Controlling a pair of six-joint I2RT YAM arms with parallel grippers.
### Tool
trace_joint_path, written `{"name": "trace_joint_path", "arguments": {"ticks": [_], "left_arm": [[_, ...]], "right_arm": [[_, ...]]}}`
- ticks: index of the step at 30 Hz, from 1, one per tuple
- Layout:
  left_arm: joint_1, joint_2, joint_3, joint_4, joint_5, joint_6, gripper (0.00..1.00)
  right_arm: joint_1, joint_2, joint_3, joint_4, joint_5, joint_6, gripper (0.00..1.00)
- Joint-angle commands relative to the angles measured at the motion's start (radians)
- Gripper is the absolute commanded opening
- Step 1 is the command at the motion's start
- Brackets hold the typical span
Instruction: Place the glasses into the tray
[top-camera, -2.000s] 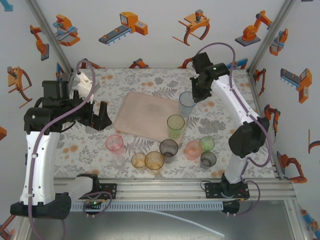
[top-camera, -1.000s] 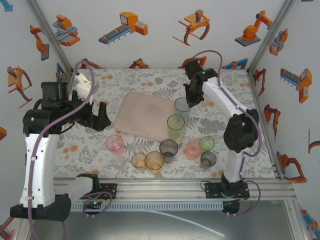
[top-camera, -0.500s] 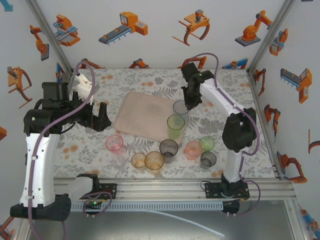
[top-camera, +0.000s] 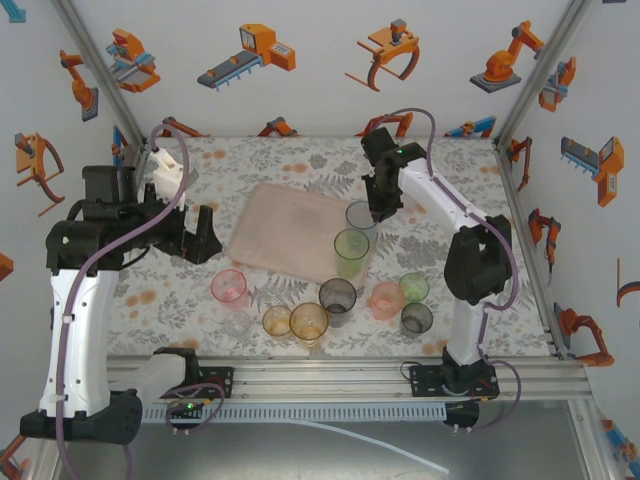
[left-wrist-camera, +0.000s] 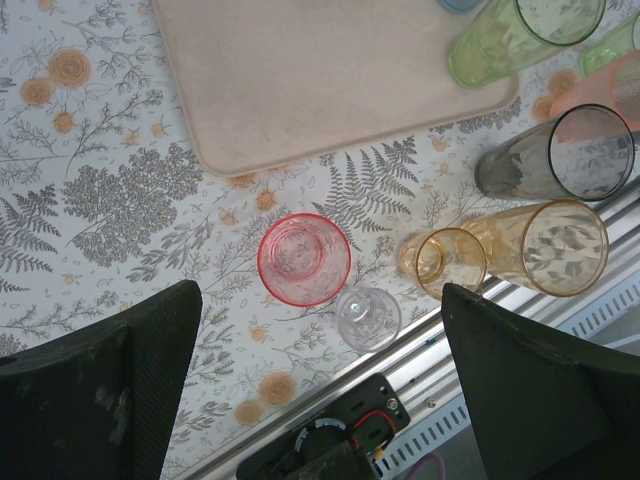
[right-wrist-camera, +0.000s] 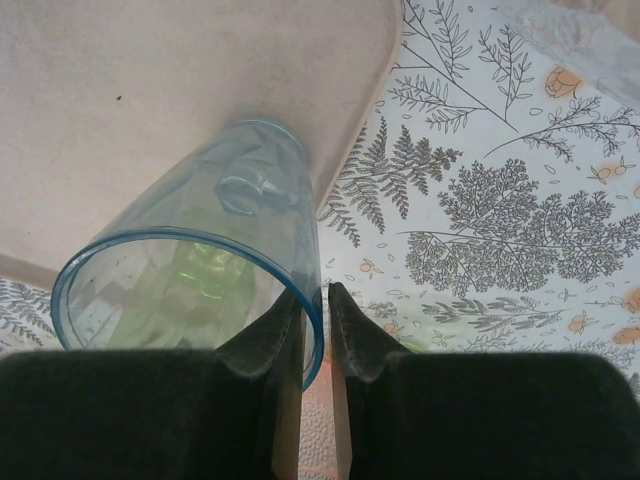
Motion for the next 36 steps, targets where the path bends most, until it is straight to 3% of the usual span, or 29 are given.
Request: {"name": "trace_joint_path", "arguments": {"ticks": [1,21,32,36], "left_arm": [[-0.003,-0.015,-0.01,0.01,0.001,-0.01,0.97],[-0.003,-0.023,-0.003,0.007,-0.014,0.0,0.97],[-0.004,-0.021,0.003,0.001,-0.026,0.015,0.97],[-0.004,-0.025,0.003,-0.009,-0.034,0.023,0.97]], "right_arm": [[0.007,-0.003,-0.005,-0.003,0.006,-0.011,0.22],[0.008,0.004,0.129,-0.06,-0.013,-0.033,0.29],[-0.002,-0.04,0.227,-0.129,0.087,-0.041,0.31],[-0.055,-0.091,0.238,-0.127,0.094,-0.011,0.34]]}}
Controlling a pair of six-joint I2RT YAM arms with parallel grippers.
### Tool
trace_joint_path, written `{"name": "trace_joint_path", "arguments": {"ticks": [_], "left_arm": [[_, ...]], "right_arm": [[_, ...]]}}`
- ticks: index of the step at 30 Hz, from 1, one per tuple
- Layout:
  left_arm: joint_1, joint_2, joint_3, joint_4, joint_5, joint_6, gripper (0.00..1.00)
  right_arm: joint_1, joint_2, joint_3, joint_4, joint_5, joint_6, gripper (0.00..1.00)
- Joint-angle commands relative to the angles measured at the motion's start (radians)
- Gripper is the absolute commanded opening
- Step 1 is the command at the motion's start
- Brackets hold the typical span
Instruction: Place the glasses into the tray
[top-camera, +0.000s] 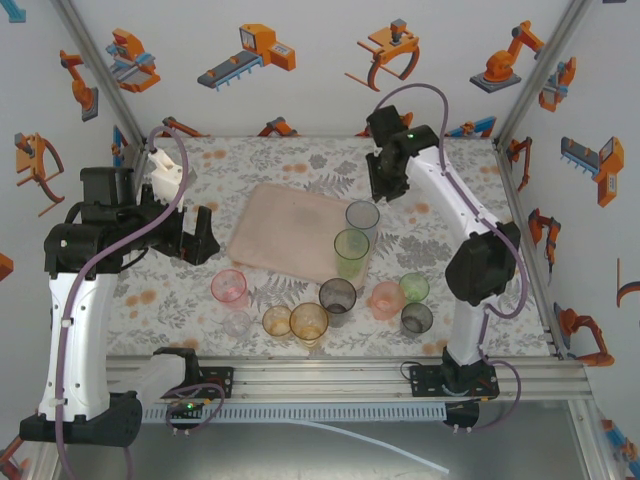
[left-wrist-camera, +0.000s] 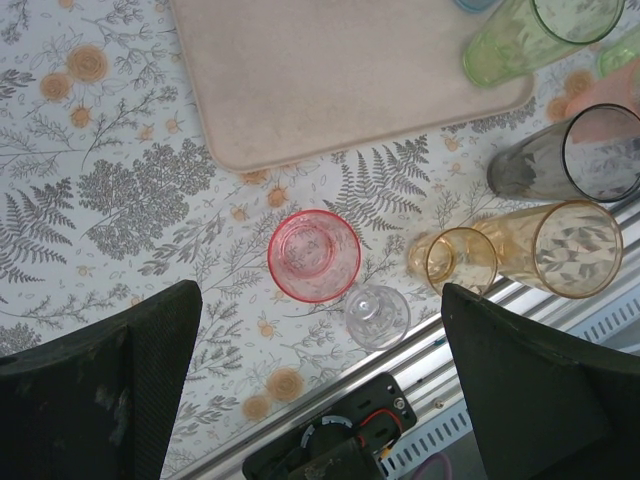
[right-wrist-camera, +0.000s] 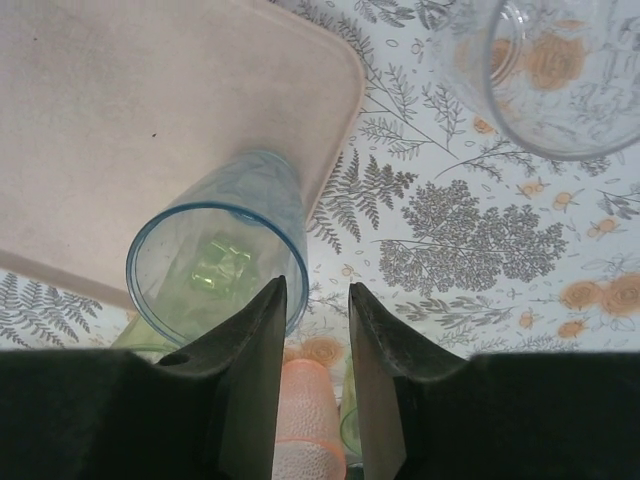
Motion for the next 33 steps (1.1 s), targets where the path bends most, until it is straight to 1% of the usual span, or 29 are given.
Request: {"name": "trace_joint_path", "arguments": {"ticks": [1,4,8,14,19,33], "left_arm": [[-0.003,-0.014,0.002,-0.011,-0.007,0.023,0.97],[-0.004,-0.02,-0.003,-0.012,-0.012,0.027,0.97],[-0.003,-0.027,-0.012,-0.014,-0.012,0.027,0.97],[-0.003,-0.034,-0.022,-0.017,-0.014,0.032,0.97],[-0.003,-0.034,-0.024,-0.022,-0.02,0.031,0.97],[-0.002,-0.016,-0.015,-0.026,-0.026,0.028,0.97]], "right_arm": [[-0.06,-0.086,0.034,-0.019,0.031,0.019,0.34],[-0.127,-0.11,0.023,-0.006,0.02,0.04,0.35],[-0.228,-0.109,0.025,0.003,-0.025,0.075,0.35],[-0.308,-0.074,0.037,0.036,-0.062,0.079,0.35],[-0.333,-0.019,0.057,0.055,-0.083,0.075,0.35],[-0.344,0.101,0.094,0.115,-0.091,0.068,0.35]]}}
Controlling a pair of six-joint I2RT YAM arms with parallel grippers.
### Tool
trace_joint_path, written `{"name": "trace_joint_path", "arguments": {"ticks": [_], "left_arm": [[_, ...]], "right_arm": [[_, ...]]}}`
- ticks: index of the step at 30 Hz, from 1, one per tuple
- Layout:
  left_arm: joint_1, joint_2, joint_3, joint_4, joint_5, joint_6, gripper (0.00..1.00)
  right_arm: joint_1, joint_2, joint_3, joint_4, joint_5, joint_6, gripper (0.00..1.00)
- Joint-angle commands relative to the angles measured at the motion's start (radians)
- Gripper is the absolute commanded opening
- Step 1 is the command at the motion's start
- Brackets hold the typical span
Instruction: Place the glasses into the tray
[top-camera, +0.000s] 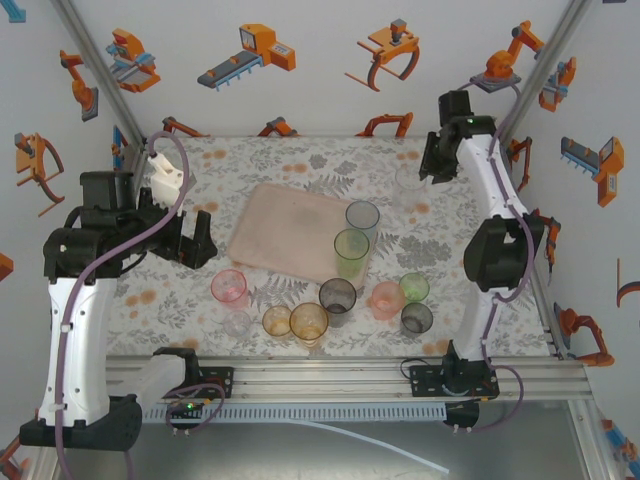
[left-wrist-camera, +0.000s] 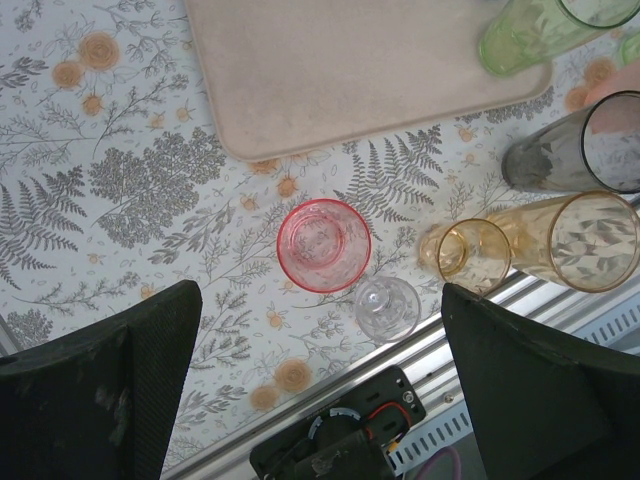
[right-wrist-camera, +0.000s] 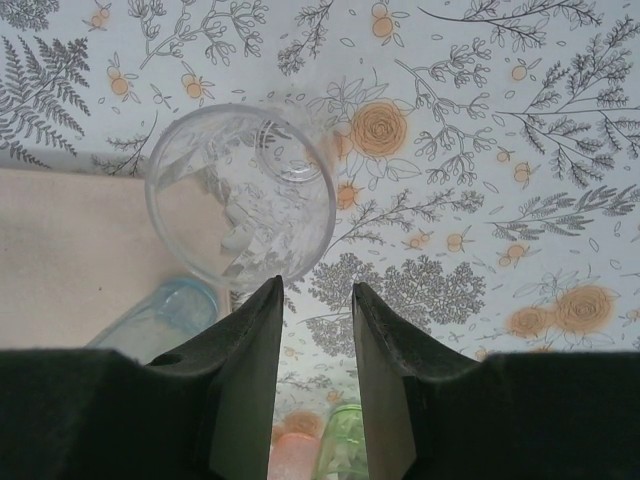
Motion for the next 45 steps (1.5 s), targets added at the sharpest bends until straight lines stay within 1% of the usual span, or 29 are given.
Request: {"name": "trace_joint_path", "arguments": {"ticks": [1,13,27,39,45], "left_arm": [[-0.002,0.006,0.004,-0.018,0.003,0.013,0.97],[-0.002,0.004,-0.007,-0.017,-0.007,0.02,0.97],[-0.001,-0.004,-0.022,-0.012,-0.008,0.027,0.97],[-0.001,-0.002,-0.026,-0.01,-0.008,0.027,0.97],[-0.002,-0.004,-0.025,-0.011,-0.011,0.027,0.97]], "right_arm": [[-0.007,0.032,0.042,0.028,-0.005,0.009,0.35],[-0.007,0.096,0.05,0.043,0.017,0.012,0.34],[-0.007,0.132,0.057,0.0,0.062,-0.021,0.3],[-0.007,0.156,0.057,-0.022,0.071,-0.046,0.23],[-0.008,0.16,0.054,-0.022,0.07,-0.053,0.15]]}}
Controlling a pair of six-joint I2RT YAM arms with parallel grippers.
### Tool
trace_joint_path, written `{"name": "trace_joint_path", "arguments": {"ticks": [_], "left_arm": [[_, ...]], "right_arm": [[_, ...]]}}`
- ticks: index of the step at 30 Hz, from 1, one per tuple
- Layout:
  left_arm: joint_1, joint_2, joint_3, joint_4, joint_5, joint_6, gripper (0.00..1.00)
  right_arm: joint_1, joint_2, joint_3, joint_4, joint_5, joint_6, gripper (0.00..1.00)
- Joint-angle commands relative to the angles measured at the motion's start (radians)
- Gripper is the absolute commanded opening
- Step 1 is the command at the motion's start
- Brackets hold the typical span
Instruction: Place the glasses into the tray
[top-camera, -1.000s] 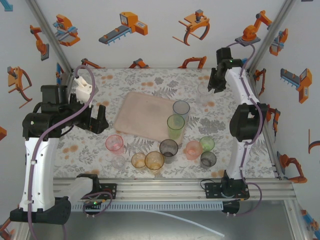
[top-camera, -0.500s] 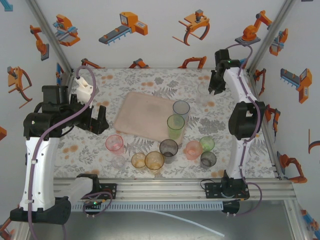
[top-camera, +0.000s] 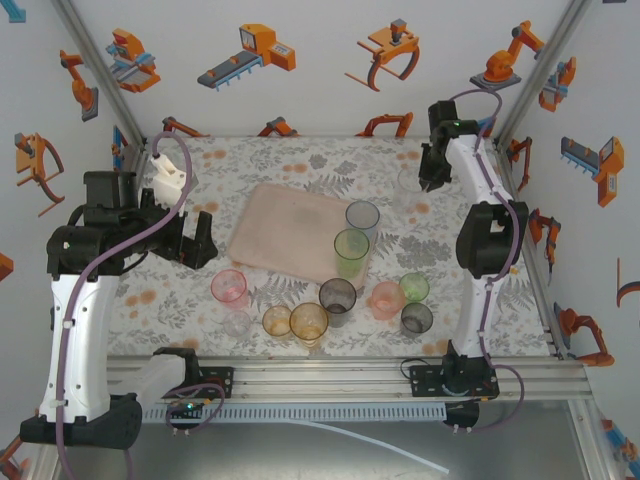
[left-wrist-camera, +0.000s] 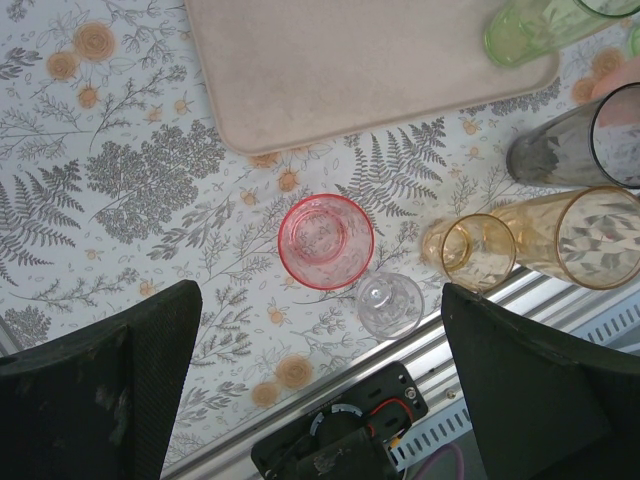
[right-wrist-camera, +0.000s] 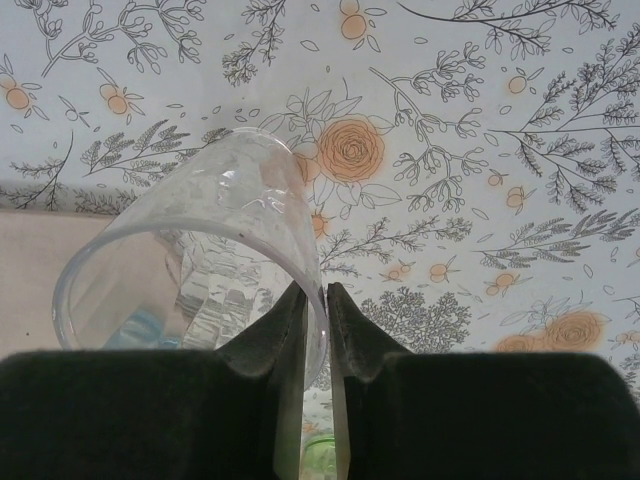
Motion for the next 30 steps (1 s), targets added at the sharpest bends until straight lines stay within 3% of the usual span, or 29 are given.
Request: {"name": "trace_joint_path", "arguments": {"ticks": [1,9,30], "left_arm": [[-0.002,-0.011,-0.011,-0.011,-0.006,0.019,0.97],[-0.001,-0.009,-0.009,-0.009,-0.005,0.02,0.97],[-0.002,-0.007,-0.003,-0.008,-0.005,0.026,0.97]], "right_arm": [[-0.007,0.017,0.024,-0.024,0.017,-0.02,0.14],[-0.007,-0.002,0.027,-0.026,0.022,-0.036,0.0],[-0.007,-0.037,0.086,-0.035,-0.002,-0.024,0.0]]}}
